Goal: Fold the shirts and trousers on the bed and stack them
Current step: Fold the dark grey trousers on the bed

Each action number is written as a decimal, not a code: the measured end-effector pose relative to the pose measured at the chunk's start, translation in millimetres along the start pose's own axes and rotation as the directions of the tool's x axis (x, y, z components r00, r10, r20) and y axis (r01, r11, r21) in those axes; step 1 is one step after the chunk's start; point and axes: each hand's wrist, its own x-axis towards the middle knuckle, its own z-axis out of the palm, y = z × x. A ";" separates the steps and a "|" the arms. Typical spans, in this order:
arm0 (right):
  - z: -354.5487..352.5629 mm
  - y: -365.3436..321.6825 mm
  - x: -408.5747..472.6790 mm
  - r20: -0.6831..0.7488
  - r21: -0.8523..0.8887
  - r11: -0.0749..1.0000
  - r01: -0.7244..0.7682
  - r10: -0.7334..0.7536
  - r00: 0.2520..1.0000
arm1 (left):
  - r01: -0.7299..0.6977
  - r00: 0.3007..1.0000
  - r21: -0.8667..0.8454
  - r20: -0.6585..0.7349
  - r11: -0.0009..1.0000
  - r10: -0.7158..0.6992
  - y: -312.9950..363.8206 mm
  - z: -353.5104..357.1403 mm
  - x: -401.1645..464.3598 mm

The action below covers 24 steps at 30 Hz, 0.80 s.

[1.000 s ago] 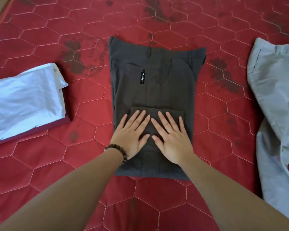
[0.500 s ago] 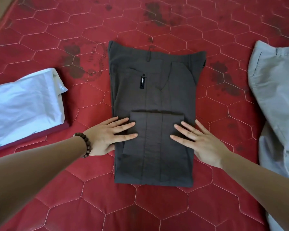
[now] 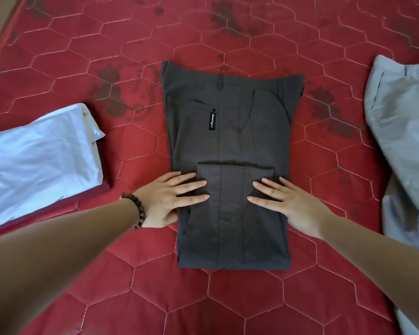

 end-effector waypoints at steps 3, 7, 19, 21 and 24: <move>-16.0 -3.2 2.4 0.098 0.196 0.979 -0.056 0.037 0.995 | 0.118 0.991 -0.180 -0.044 0.977 -0.128 11.9 -5.7 8.8; -55.3 -8.5 13.1 0.236 0.721 0.619 -0.310 0.201 0.951 | 0.209 0.968 -0.447 -0.031 0.870 -0.249 12.8 -23.1 12.7; -63.3 53.0 80.6 0.410 0.912 -0.245 -0.330 0.579 0.704 | 0.386 0.586 -0.921 0.289 -0.053 -0.757 -69.9 -66.1 96.1; -60.3 52.9 83.9 0.331 0.942 -0.181 -0.284 0.653 0.681 | 0.402 0.560 -0.911 0.167 0.090 -0.811 -75.2 -58.7 104.7; -68.1 58.7 88.4 0.156 0.985 -0.071 -0.157 0.750 0.643 | 0.184 0.541 -0.982 0.073 0.033 -0.838 -85.6 -66.8 110.2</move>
